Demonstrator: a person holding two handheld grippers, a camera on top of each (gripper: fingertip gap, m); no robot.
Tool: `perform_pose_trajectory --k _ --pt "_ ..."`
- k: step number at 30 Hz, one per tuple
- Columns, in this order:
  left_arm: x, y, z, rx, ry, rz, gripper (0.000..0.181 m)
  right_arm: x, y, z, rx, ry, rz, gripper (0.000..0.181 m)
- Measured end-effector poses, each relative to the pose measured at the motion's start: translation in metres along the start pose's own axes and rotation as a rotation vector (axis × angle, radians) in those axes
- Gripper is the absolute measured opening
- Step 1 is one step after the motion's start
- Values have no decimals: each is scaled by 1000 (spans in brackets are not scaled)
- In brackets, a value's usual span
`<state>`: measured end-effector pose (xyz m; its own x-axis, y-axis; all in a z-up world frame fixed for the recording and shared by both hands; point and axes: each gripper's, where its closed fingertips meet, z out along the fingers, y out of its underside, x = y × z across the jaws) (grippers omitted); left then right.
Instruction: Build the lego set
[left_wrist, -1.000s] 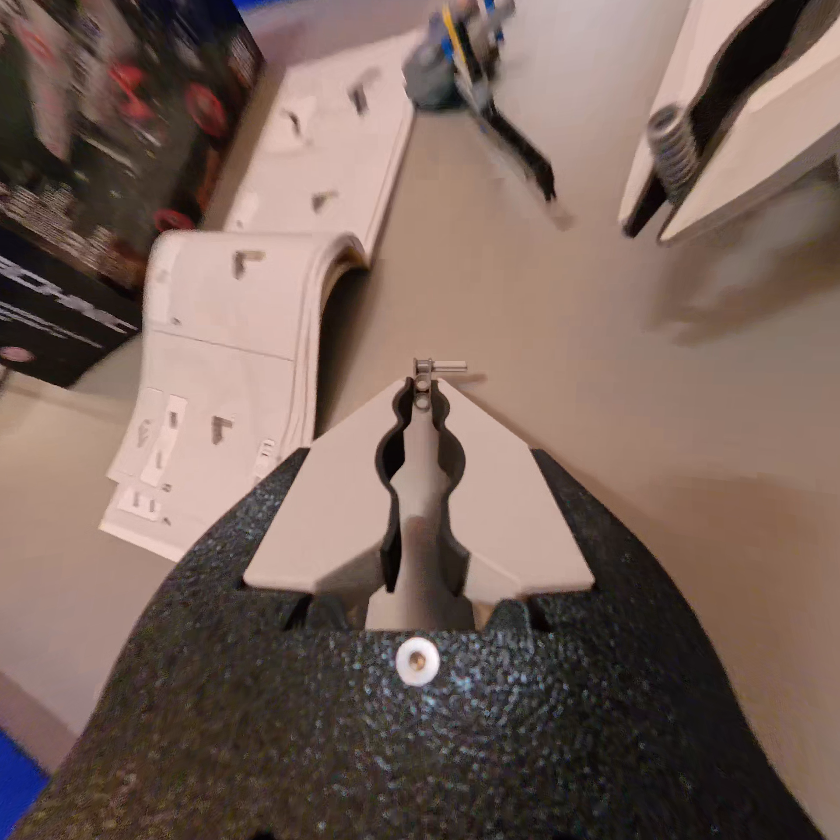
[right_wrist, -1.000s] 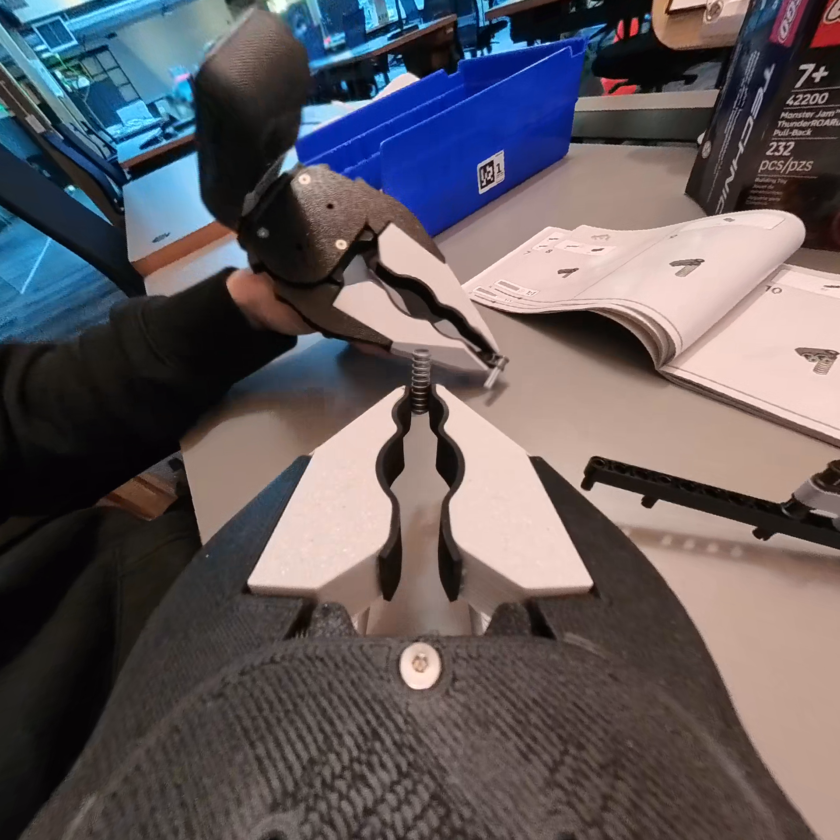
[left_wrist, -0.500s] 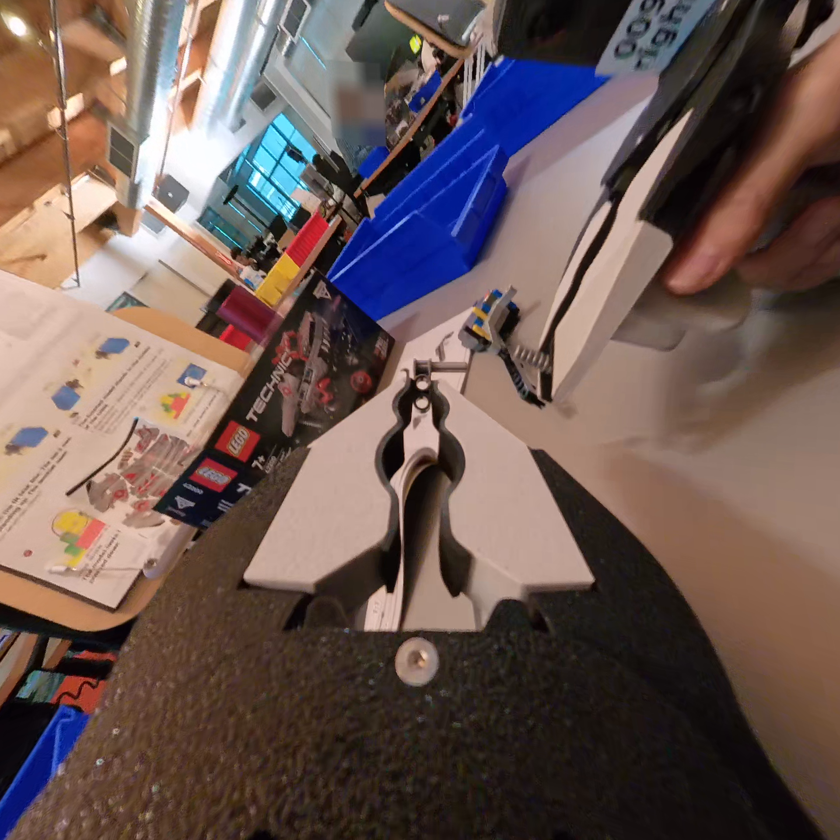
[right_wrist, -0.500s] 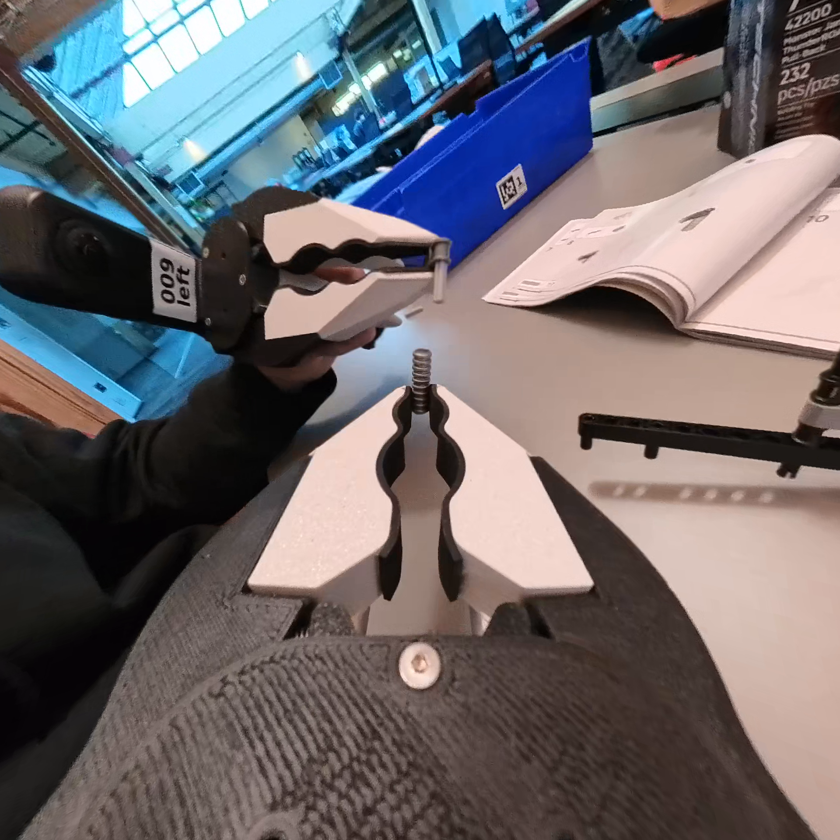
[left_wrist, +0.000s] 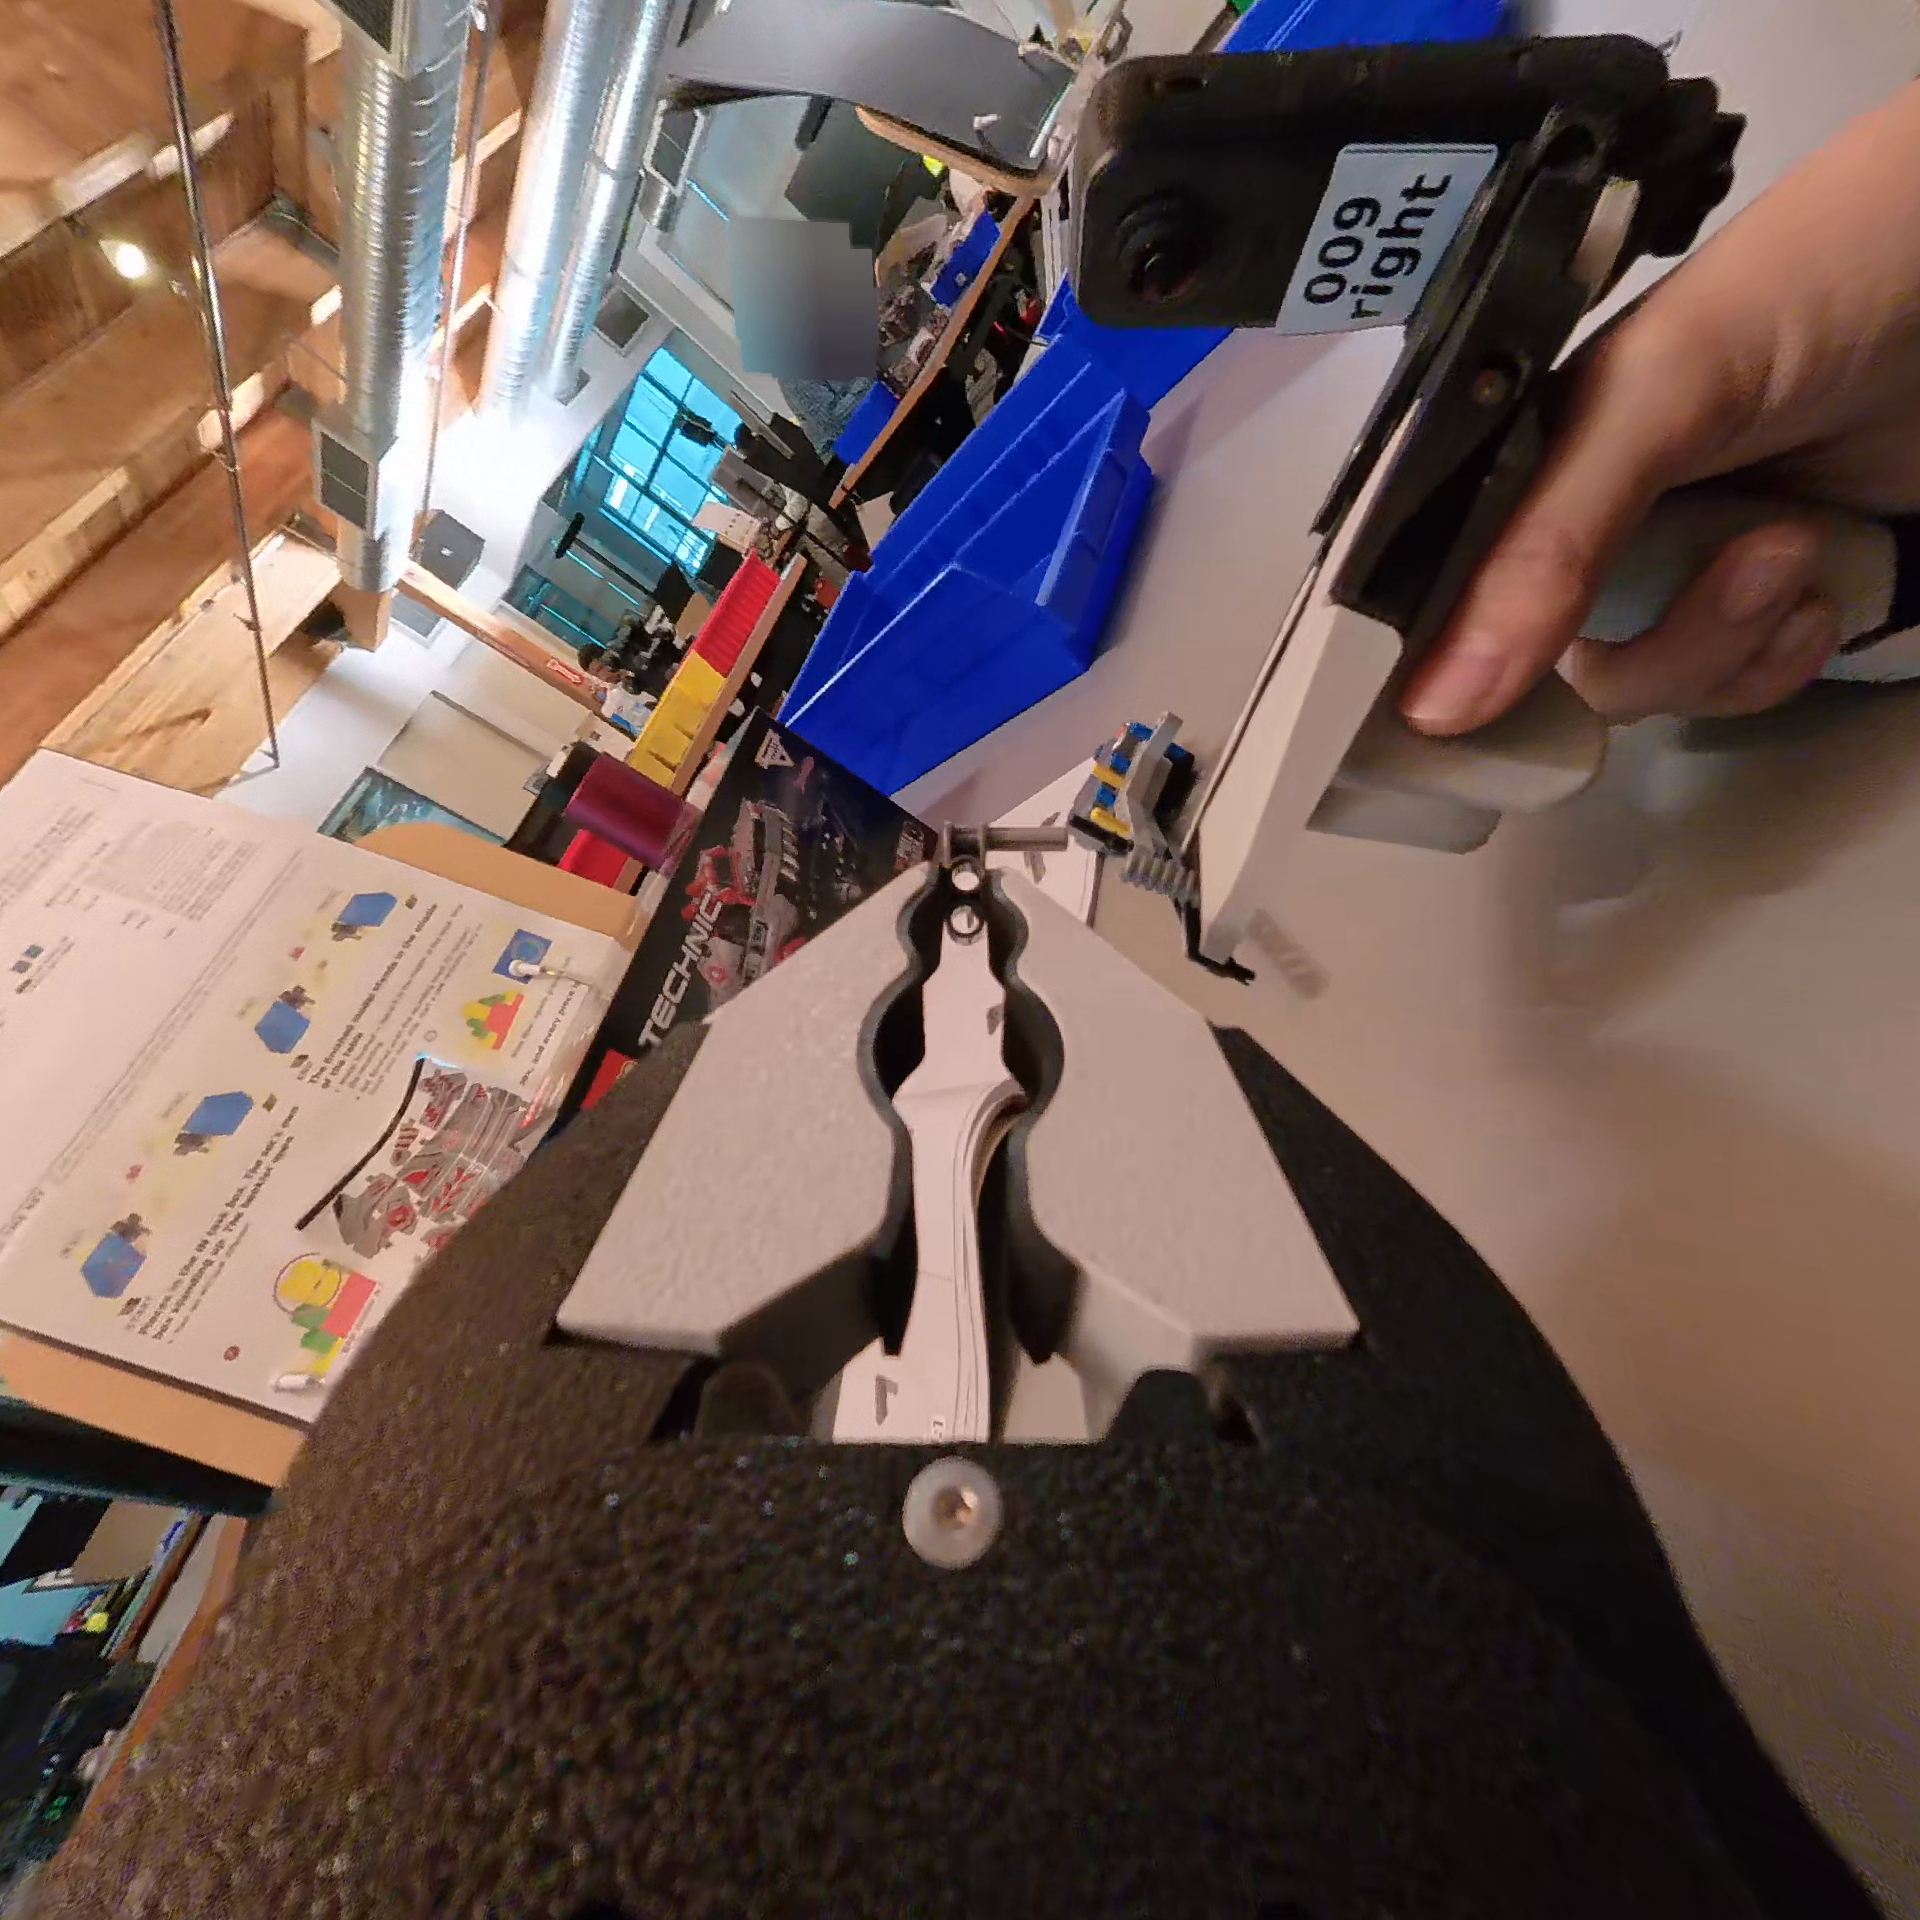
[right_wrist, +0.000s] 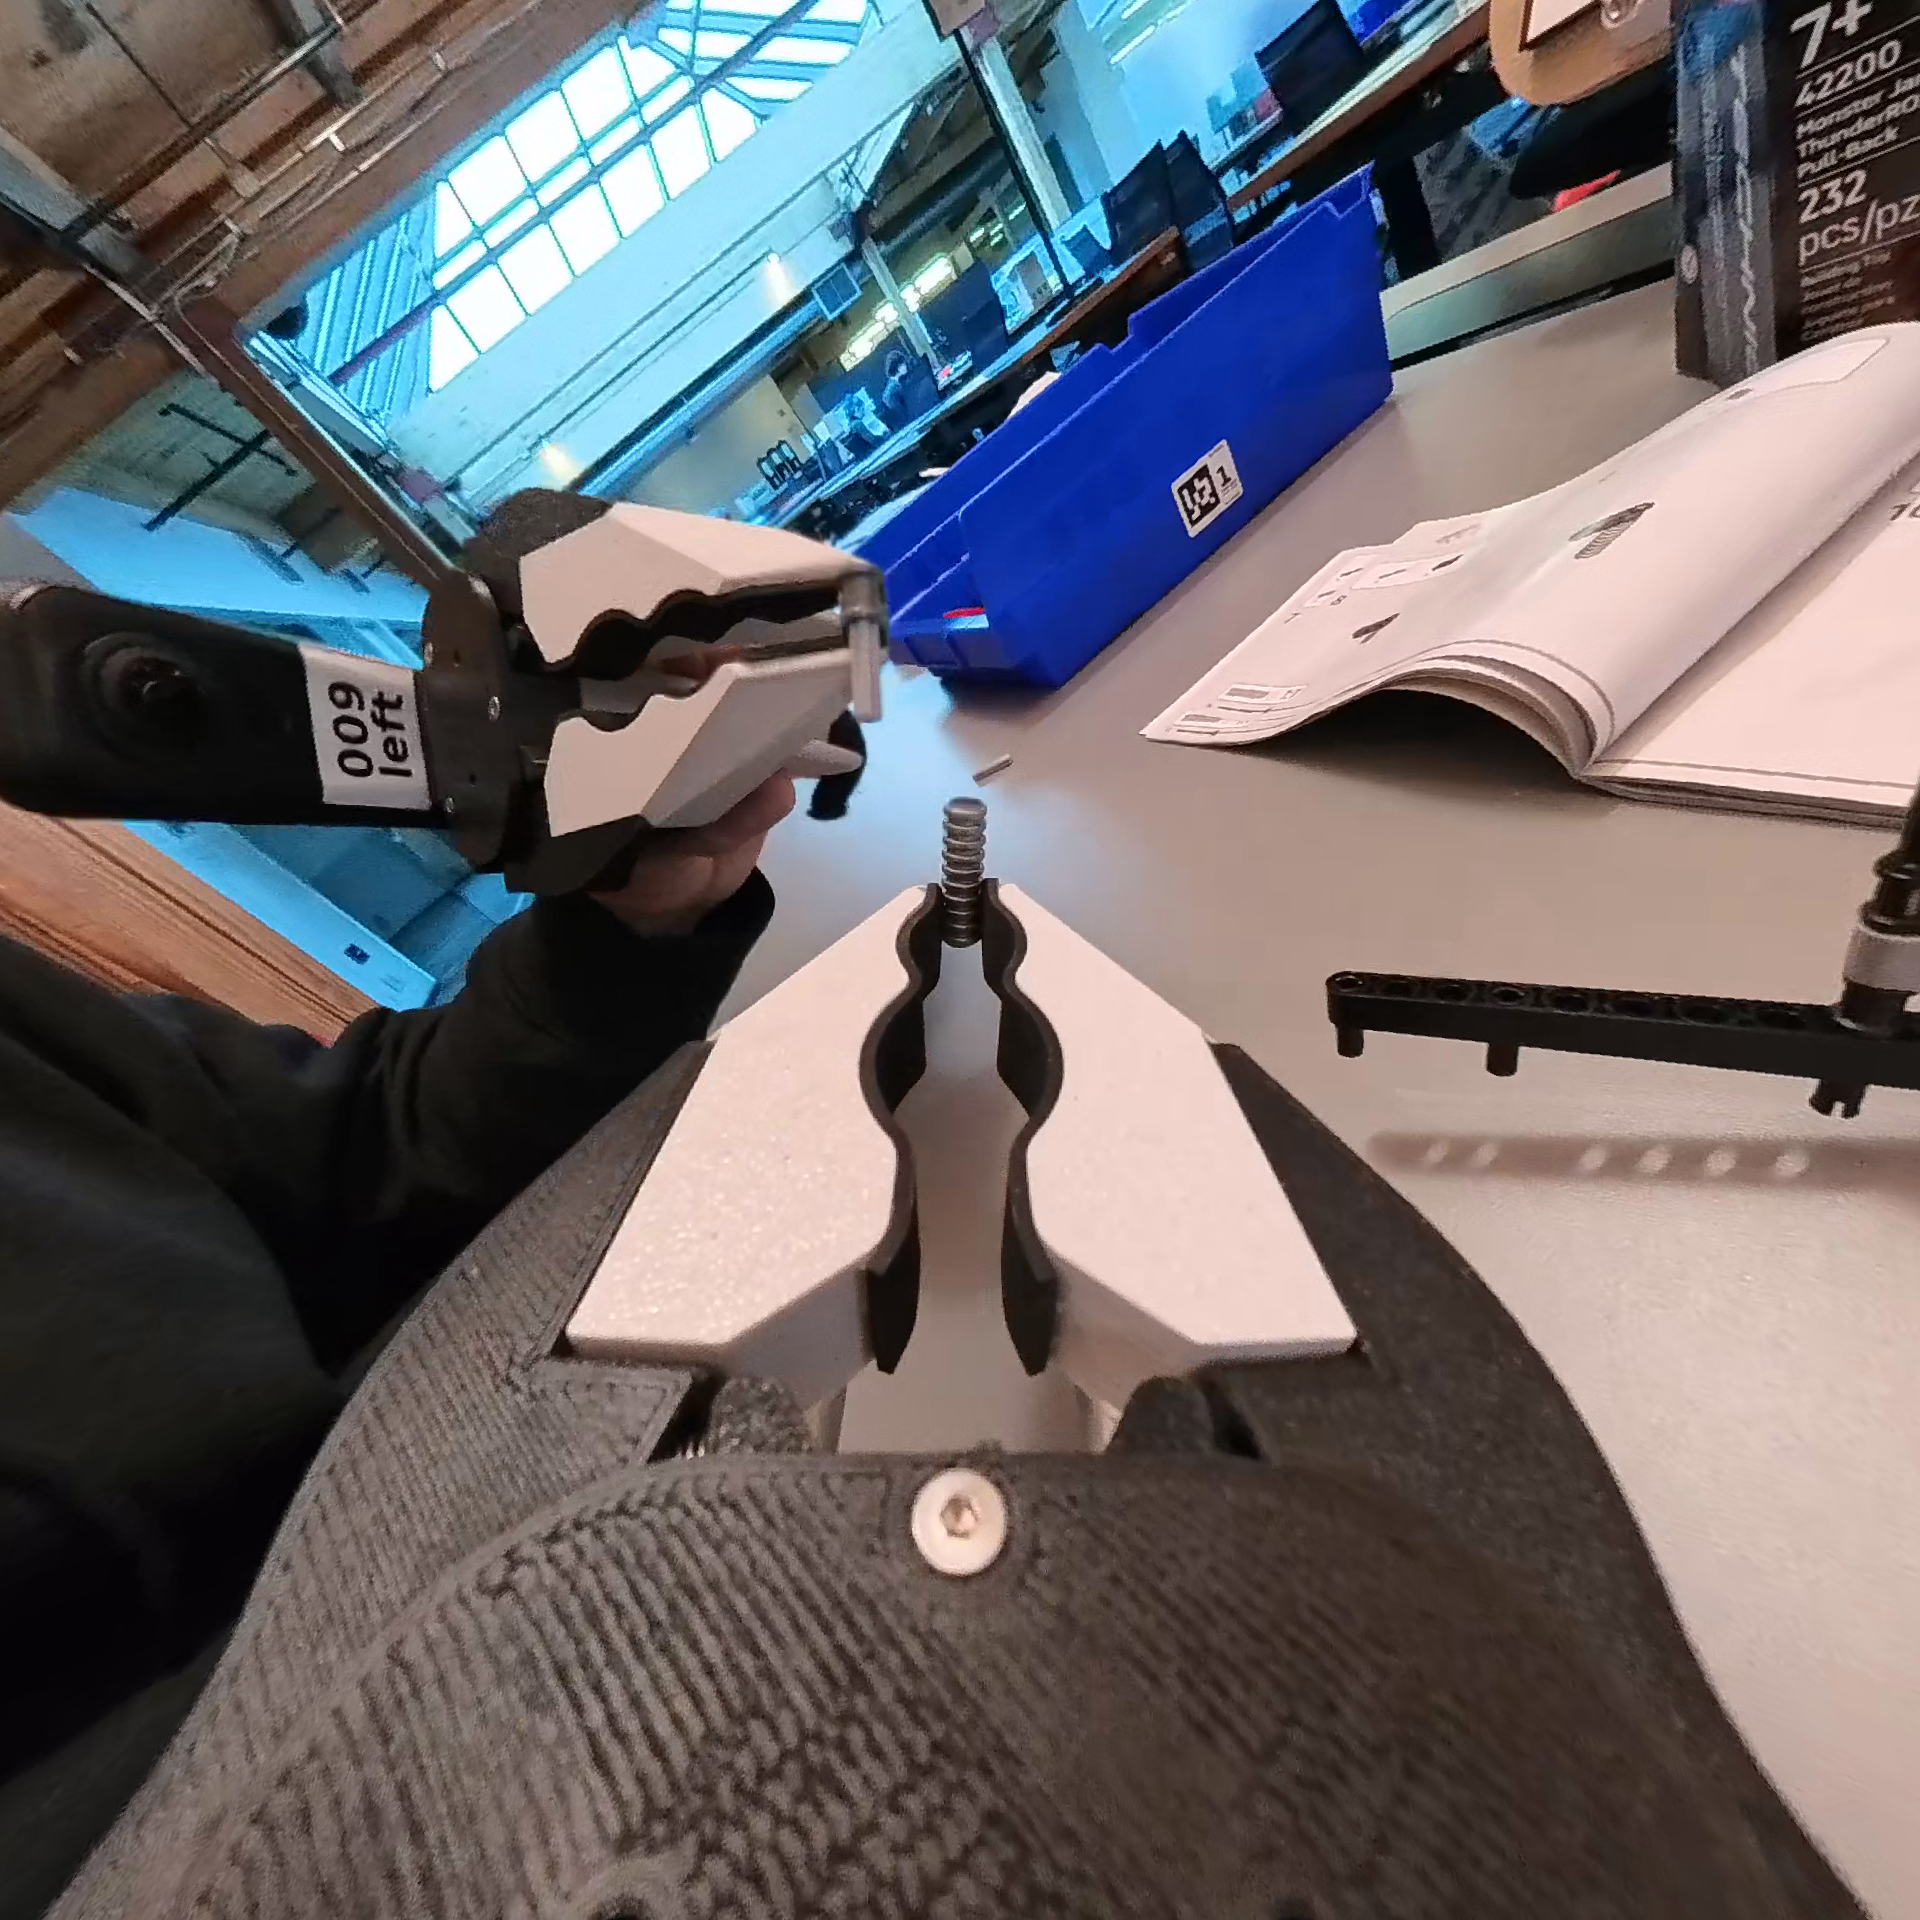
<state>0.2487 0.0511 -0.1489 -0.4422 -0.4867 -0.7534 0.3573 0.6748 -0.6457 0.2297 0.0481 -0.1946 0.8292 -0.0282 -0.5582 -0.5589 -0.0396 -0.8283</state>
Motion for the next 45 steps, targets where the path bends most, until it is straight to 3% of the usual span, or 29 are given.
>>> perform_pose_trajectory --k 25,45 --pt "14 -3 3 -17 41 72 5 -8 0 1 0 -21 -54 4" --pt "19 6 -2 -148 96 228 5 -13 10 5 -67 -34 -75 4"
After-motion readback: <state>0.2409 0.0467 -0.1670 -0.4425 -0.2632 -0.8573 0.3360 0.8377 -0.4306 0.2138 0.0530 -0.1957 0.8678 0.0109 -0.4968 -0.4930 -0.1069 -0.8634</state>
